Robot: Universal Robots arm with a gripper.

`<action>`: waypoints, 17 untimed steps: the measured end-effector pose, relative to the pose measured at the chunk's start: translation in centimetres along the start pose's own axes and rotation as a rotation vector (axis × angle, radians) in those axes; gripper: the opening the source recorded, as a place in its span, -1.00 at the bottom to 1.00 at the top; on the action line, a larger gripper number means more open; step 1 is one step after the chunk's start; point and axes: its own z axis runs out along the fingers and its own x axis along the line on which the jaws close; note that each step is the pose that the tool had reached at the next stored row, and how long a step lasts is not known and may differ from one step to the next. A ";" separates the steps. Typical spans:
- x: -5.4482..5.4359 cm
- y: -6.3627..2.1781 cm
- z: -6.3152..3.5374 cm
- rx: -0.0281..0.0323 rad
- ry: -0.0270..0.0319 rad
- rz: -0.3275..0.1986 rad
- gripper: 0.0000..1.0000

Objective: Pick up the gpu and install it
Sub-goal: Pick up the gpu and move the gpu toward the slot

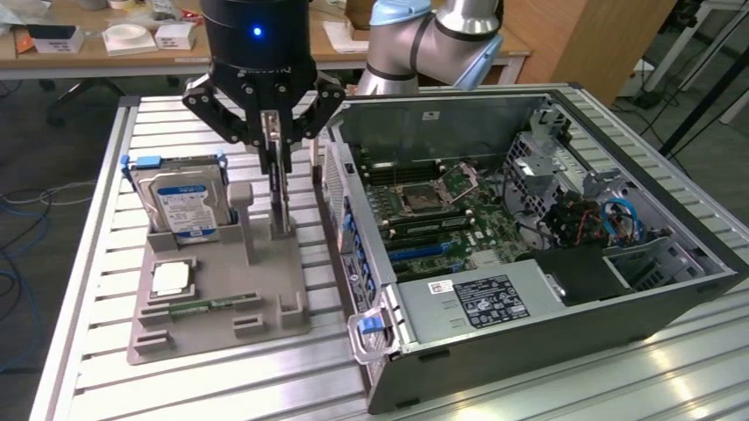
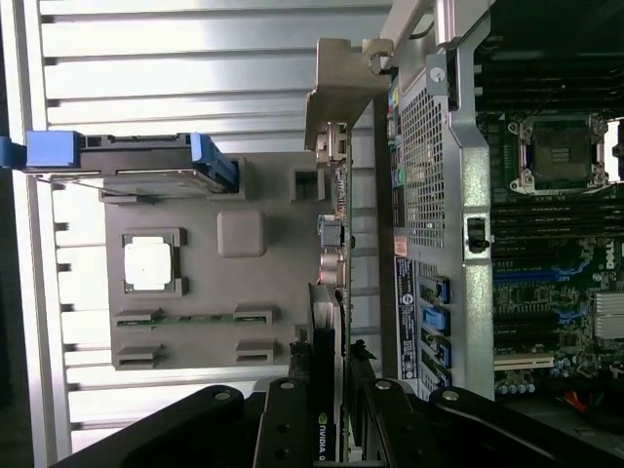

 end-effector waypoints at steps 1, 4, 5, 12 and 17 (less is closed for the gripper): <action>0.0 0.00 -0.03 -0.0001 0.0001 0.000 -0.48; 0.0 0.03 -0.60 -0.0003 0.0048 0.000 -0.48; -0.1 0.05 -0.89 -0.0001 0.0061 0.000 -0.48; -0.1 0.09 -1.99 0.0005 0.0224 0.001 -0.48; -0.1 0.09 -2.00 0.0025 0.0430 0.002 -0.48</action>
